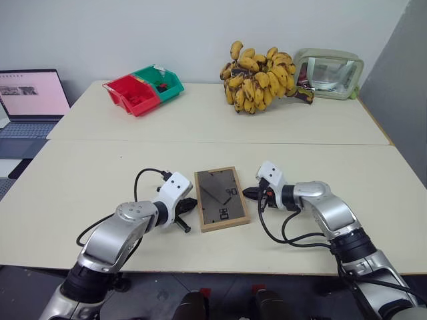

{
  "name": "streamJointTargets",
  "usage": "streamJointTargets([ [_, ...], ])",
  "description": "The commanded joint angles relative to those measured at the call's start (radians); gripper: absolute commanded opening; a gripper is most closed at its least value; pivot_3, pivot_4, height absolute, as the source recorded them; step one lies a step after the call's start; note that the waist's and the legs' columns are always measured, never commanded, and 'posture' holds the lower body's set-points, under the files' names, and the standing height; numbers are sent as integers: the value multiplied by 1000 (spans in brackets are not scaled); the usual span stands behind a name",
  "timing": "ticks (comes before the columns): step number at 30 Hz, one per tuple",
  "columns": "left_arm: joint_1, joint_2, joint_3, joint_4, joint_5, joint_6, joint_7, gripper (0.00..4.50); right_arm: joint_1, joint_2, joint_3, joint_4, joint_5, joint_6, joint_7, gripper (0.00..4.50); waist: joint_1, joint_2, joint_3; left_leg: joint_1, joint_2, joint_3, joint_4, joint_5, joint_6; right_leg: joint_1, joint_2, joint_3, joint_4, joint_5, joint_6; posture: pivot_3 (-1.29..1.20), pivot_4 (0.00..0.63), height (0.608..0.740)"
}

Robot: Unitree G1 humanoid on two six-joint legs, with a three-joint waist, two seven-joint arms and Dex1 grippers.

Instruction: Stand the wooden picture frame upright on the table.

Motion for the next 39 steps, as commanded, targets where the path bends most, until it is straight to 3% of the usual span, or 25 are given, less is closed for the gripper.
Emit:
streamJointTargets([
  [1, -16, -26, -58, 60, 41, -43, -19, 4, 28, -47, -16, -88, 35, 6, 59, 28, 0, 0, 0, 0, 0, 0, 0, 0, 0, 0, 0, 0, 0, 0, 0, 0, 150, 740],
  [4, -17, -14, -57, 63, 45, -44, -47, 4, 41, -76, -38, -94, 27, 8, 48, 28, 2, 1, 0, 1, -1, -2, 0, 0, 0, 3, 0, -1, -1, 0, 0, 0, 150, 740],
  [10, 54, 178, 81, 86, 4, -85, -206, 4, 12, -93, -68, -5, -31, -85, -25, 28, -20, 1, -1, 1, 1, 0, -1, 0, 0, 1, 0, 0, -1, 0, 0, 0, 150, 740],
  [13, 27, 221, 202, 96, -135, 12, -299, 4, 1, -80, -72, 6, -32, -95, -36, 28, -34, 1, -1, 1, 2, 1, -2, 0, 0, -1, 0, 1, 1, -1, -2, 0, 150, 740],
  [16, -38, 189, 340, 129, -354, 287, -346, 521, -1, -59, -66, 17, -36, -106, -49, 0, -31, 1, -1, -1, 3, -1, -2, 0, 0, -4, 5, 0, 2, -1, -2, 0, 150, 740],
  [21, -121, 107, 475, 288, -471, 635, -289, 1567, 13, -13, -42, 38, -60, -130, -80, 0, -29, 1, -1, -1, 3, -1, -1, 0, 0, -2, 4, -1, 0, 0, -1, 0, 150, 740],
  [25, -154, 54, 501, 375, -479, 707, -259, 2018, 16, 37, -25, 57, -75, -137, -115, 0, -29, 0, 0, -1, 3, -2, -1, 0, 0, -2, 4, -1, 1, 0, -1, 0, 150, 740],
  [31, -156, -74, 482, 407, -460, 678, -190, 2696, 26, 91, 0, 30, -84, -119, -136, 0, -27, 0, -1, -1, 3, -2, -1, 0, -1, -2, 3, -1, 1, 0, -2, 0, 150, 740],
  [39, -123, -221, 500, 315, -517, 725, -126, 3926, 21, 129, 2, 22, -84, -85, -166, 0, -18, 1, -1, 0, 1, -2, -1, 0, -1, -1, -2, 0, 0, 0, -1, 0, 150, 740],
])
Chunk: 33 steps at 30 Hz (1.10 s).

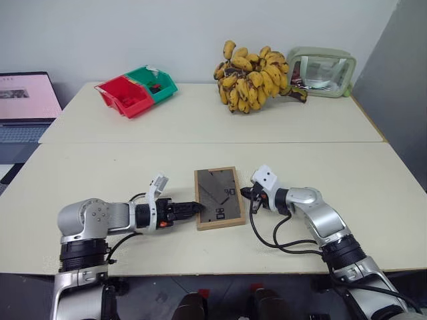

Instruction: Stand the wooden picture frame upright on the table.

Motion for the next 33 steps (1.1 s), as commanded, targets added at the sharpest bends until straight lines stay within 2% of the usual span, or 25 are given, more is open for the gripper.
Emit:
streamJointTargets([
  [1, 15, -62, 6, -34, -41, 26, 42, 4084, -7, 24, -1, -39, 8, 27, -13, 0, 4, 0, 0, 0, 0, 0, 0, 0, 0, 0, -1, 0, 0, 0, 0, 0, 150, 740],
  [3, 24, -94, 22, -47, -75, 26, 72, 4454, -1, 31, -2, -58, 14, 46, -20, 0, 7, 0, 0, 0, 0, 0, 0, 0, 0, 0, -2, 0, 0, 0, 0, 0, 150, 740],
  [11, 93, -207, 49, -132, -210, 26, 258, 4480, 8, 95, -40, -116, 44, 145, -89, 0, 9, 0, 0, 0, -1, -2, 0, 0, 0, 0, -4, 0, -1, 0, 0, 0, 150, 740],
  [15, 88, -220, 79, -125, -262, 26, 319, 4480, 8, 93, -45, -121, 45, 159, -95, 0, 11, 0, 0, 0, -1, -2, 0, 0, 0, 0, -4, 0, -1, 0, 1, 0, 150, 740],
  [16, 88, -215, 82, -123, -269, 26, 329, 4128, 8, 90, -48, -120, 44, 161, -96, 0, 11, 0, 0, 0, -1, -2, 0, 0, 0, 0, -3, 0, -1, 0, 1, 0, 150, 740],
  [17, 87, -212, 87, -121, -278, 26, 335, 4067, 8, 87, -50, -119, 44, 162, -97, 0, 10, 0, 0, 0, -1, -1, 0, 0, 0, 0, -3, 0, -1, 0, 1, 0, 150, 740],
  [24, 39, -194, 141, -106, -313, 26, 367, 2750, 18, 57, -54, -115, 44, 159, -102, 0, 9, 0, 0, 0, -1, 1, 0, 0, 0, 0, -3, -1, -1, 0, 1, 0, 150, 740],
  [29, -1, -182, 170, -112, -326, 26, 378, 1600, 24, 45, -63, -105, 47, 155, -105, 0, 9, 0, 0, -1, -1, 1, 0, 0, 0, 0, -1, 0, -1, 0, 1, 0, 150, 740],
  [31, -13, -180, 174, -93, -295, 16, 395, 1314, 26, 43, -64, -97, 45, 148, -105, 0, 9, 0, 0, -1, -1, 2, 0, 0, 0, 0, -1, 0, -1, 0, 1, 0, 150, 740],
  [33, -26, -169, 163, -58, -251, -18, 411, 1309, 20, 47, -71, -93, 51, 150, -105, 0, 9, 0, 0, -1, -1, 2, 0, 0, 0, -1, -1, 0, -1, 0, 1, 0, 150, 740],
])
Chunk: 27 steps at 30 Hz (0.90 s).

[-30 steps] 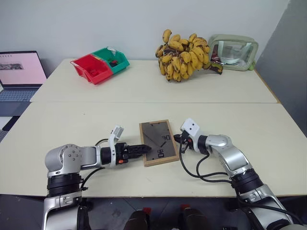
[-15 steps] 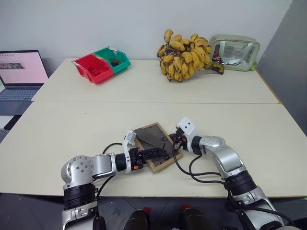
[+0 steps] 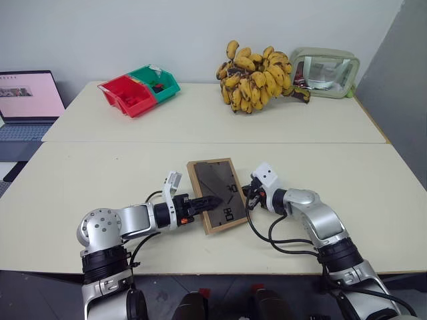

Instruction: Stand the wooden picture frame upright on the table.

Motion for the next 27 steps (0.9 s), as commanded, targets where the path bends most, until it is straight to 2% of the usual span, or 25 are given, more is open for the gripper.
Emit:
streamJointTargets([
  [1, -47, 28, 8, 49, 50, -52, 20, 1309, -10, -1, -34, -13, 25, -9, 0, 0, 0, 0, 0, 0, 0, 0, 0, 0, 0, 0, 0, 0, 0, 0, 0, 0, 150, 740],
  [6, -144, 124, -23, 88, 35, -53, -70, 1309, -45, -95, -86, -10, 62, -13, 83, 0, -1, 0, 0, 0, 0, 0, 0, 0, 0, 0, 3, 0, 0, 0, 0, 0, 150, 740],
  [9, -210, 197, -46, 128, 23, -62, -155, 1309, -98, -164, -139, -10, 132, 31, 163, 423, -2, 0, 1, -1, 0, 0, 0, 0, 0, -1, 3, 0, 0, 0, 0, 0, 150, 740],
  [12, -252, 295, -130, 118, 40, -132, -309, 1309, -226, -213, -214, -52, 279, 142, 284, 1162, -6, -1, 2, -3, 0, 0, -1, 0, 0, -4, 3, 0, -1, 0, 0, 0, 150, 740],
  [15, -263, 358, -197, 132, 69, -193, -417, 1309, -317, -233, -246, -76, 404, 248, 368, 1809, -14, -1, 2, -3, 1, 1, -2, 0, 0, -5, 3, 1, 0, 0, 0, 0, 150, 740],
  [16, -271, 380, -221, 133, 78, -212, -455, 1309, -363, -235, -255, -80, 458, 300, 404, 2146, -15, -1, 2, -3, 1, 1, -2, 0, 0, -5, 3, 1, 0, 0, 0, 0, 150, 740],
  [18, -287, 413, -266, 135, 100, -251, -518, 1309, -434, -242, -252, -79, 536, 370, 471, 2470, -19, -1, 2, -3, 2, 2, -3, 0, 0, -6, 3, 1, -1, 0, -1, 0, 150, 740],
  [19, -295, 425, -287, 139, 112, -270, -542, 1309, -460, -239, -241, -73, 549, 373, 489, 2526, -19, -1, 2, -4, 2, 2, -3, 0, 0, -7, 3, 2, -1, 0, -1, 0, 150, 740],
  [20, -300, 437, -312, 139, 130, -294, -568, 1309, -485, -225, -227, -54, 541, 359, 489, 2892, -18, -1, 2, -5, 2, 2, -3, 0, 0, -7, 3, 1, 0, -1, -1, 0, 150, 740],
  [22, -312, 453, -349, 139, 159, -333, -609, 1309, -529, -188, -205, -16, 530, 332, 480, 3264, -17, -1, 2, -6, 2, 1, -2, 0, 0, -9, 3, 0, -1, -1, -1, 0, 150, 740],
  [24, -326, 461, -372, 140, 181, -361, -637, 1309, -555, -152, -176, 13, 506, 290, 470, 3828, -17, -1, 2, -7, 2, 1, -2, 0, 0, -9, 2, 1, -1, -1, -1, 0, 150, 740],
  [27, -354, 462, -378, 163, 193, -378, -663, 1309, -571, -99, -111, 78, 413, 167, 435, 4429, -17, -1, 2, -8, 1, 1, -2, 0, 0, -10, 2, 0, -1, -1, -1, 0, 150, 740],
])
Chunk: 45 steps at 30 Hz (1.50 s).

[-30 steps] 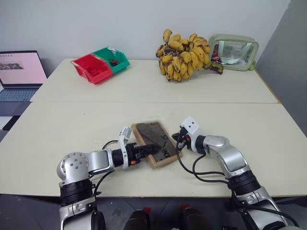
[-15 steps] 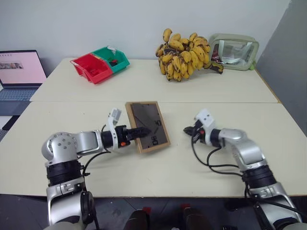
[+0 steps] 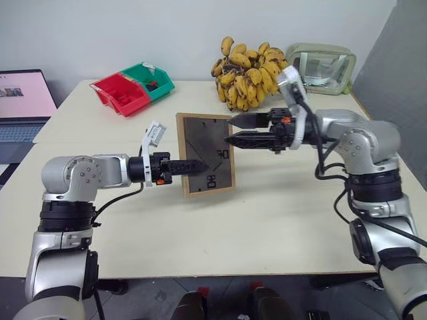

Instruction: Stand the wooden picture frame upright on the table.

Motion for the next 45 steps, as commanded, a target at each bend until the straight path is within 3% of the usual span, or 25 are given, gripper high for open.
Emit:
streamJointTargets([
  [1, -55, 14, 9, 8, 8, -45, -57, 1309, -32, 41, 73, 64, -105, -160, -18, 4468, 0, 0, 0, -1, 0, 0, 0, 0, 0, -1, 0, 0, 0, 0, 0, 0, 150, 740],
  [6, -62, 16, 2, 9, 24, -55, -81, 1309, -39, 108, 138, 154, -200, -291, -46, 4468, -1, 0, 0, -2, 0, 0, 0, 0, 0, -3, 0, 0, 0, 0, 0, 0, 150, 740],
  [11, -58, 11, 7, 13, 41, -60, -87, 1309, -20, 113, 126, 41, -123, -212, 22, 4468, -1, 0, 0, -15, 0, -2, 3, 1, -2, -17, -3, 1, 7, 0, 0, 0, 150, 740],
  [18, -35, 9, 3, 24, 56, -58, -100, 1309, 45, -44, 27, -131, 69, 31, 110, 4468, 6, 0, 0, -17, -1, -5, 4, 1, -2, -18, -5, -1, 7, 0, 0, 0, 150, 740],
  [25, -13, -21, 27, 9, 23, -8, -84, 1309, 142, -178, 45, -165, -26, -54, 74, 4468, 1, 0, 0, -17, -1, -2, 4, 1, 0, -18, -4, -2, 8, 0, 0, 0, 150, 740],
  [29, 40, -21, 65, -41, -42, 90, -70, 1309, 261, -301, 34, -142, -189, -330, 68, 4468, 1, 0, 0, -17, -1, -1, 5, 1, 0, -18, -4, -1, 8, 0, 0, 0, 150, 740],
  [32, 89, -45, 124, -64, -115, 212, -33, 1309, 383, -343, 34, -23, -417, -914, -18, 4468, 1, -1, 0, -17, -1, -1, 4, 1, 0, -17, -4, -1, 7, 0, 0, 0, 150, 740],
  [35, 63, -104, 223, 11, -230, 334, 66, 1309, 396, -338, 27, 166, -672, -1531, -272, 4468, 0, -1, 0, -17, -1, 0, 7, 1, 0, -17, -4, -1, 9, 0, 1, 0, 150, 740],
  [38, 88, -94, 158, -18, -357, 344, 141, 1309, 337, -321, 32, 300, -978, -1950, -554, 4468, -7, -1, 0, -17, -1, 2, 13, 1, 0, -18, -4, 1, 16, 0, 1, 0, 150, 740],
  [40, 80, -106, 142, 6, -452, 344, 210, 1309, 298, -292, 33, 349, -1112, -2064, -697, 4468, -9, -1, 0, -14, -1, 2, 14, 1, -1, -17, -3, 3, 18, 0, 1, 0, 150, 740],
  [45, 49, -149, 158, 85, -605, 343, 379, 1309, 209, -209, 46, 430, -1255, -2186, -921, 4468, -6, -1, 0, -10, -1, 2, 15, 4, -6, -14, -2, 4, 20, 0, 0, 0, 150, 740],
])
